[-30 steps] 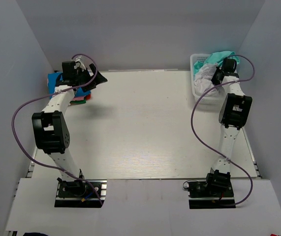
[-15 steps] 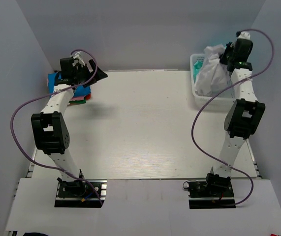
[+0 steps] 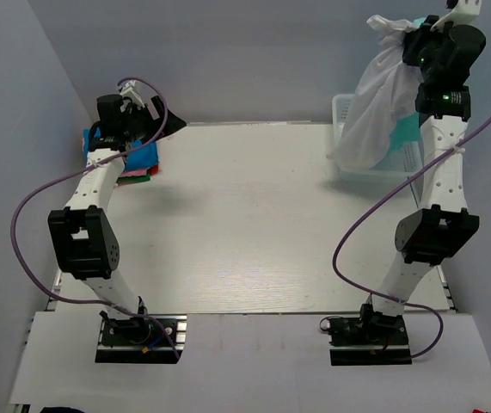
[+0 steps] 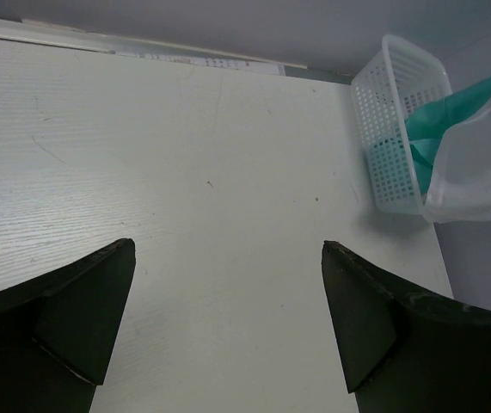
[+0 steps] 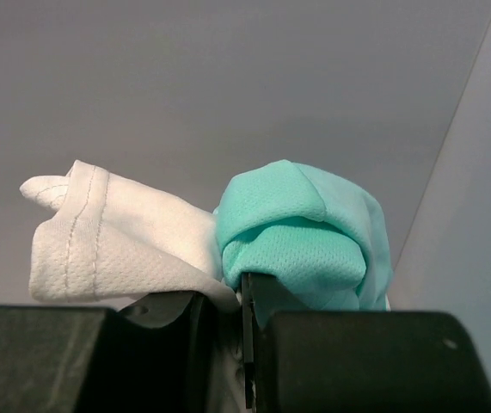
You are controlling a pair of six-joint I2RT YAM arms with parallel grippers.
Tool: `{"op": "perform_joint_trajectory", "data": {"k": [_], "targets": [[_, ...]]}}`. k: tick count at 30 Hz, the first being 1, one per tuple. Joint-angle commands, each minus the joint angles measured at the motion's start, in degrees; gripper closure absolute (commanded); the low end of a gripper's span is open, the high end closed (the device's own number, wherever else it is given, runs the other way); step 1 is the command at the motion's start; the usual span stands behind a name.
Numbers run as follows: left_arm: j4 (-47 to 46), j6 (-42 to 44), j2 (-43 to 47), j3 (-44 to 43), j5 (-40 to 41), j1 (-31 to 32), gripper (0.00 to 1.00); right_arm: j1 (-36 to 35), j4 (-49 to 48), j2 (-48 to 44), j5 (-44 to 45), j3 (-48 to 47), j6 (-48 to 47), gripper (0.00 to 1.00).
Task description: Fold and stack the t-shirts
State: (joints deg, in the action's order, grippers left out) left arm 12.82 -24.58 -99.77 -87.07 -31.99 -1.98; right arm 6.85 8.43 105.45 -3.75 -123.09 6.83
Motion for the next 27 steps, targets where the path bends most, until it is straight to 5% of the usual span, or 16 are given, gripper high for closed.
{"op": "perform_joint_trajectory", "data": {"k": [1,7,19,27], "targets": [[-1.1,0.8,5.5,-0.4,-0.4,0.1,0.01,-0.9,-5.9,-0.9,-1.1,-8.2,-1.3,1.0],[-2.4,0.8,6.8,0.1,0.1,0.1,0.01,-2.1,-14.1,-2.8,-2.3,-9.9,-0.4,1.0],[-1.6,1.9,6.3,0.1,-1.1,0.1,0.01,-2.1,-18.8,-1.7,14.6,-7.8,-10.9,1.0],[1.7,1.9,4.4,-1.0,-1.1,0.1,0.01,-1.5,-12.6,1.6,18.9,7.7,-10.7,1.0]]}}
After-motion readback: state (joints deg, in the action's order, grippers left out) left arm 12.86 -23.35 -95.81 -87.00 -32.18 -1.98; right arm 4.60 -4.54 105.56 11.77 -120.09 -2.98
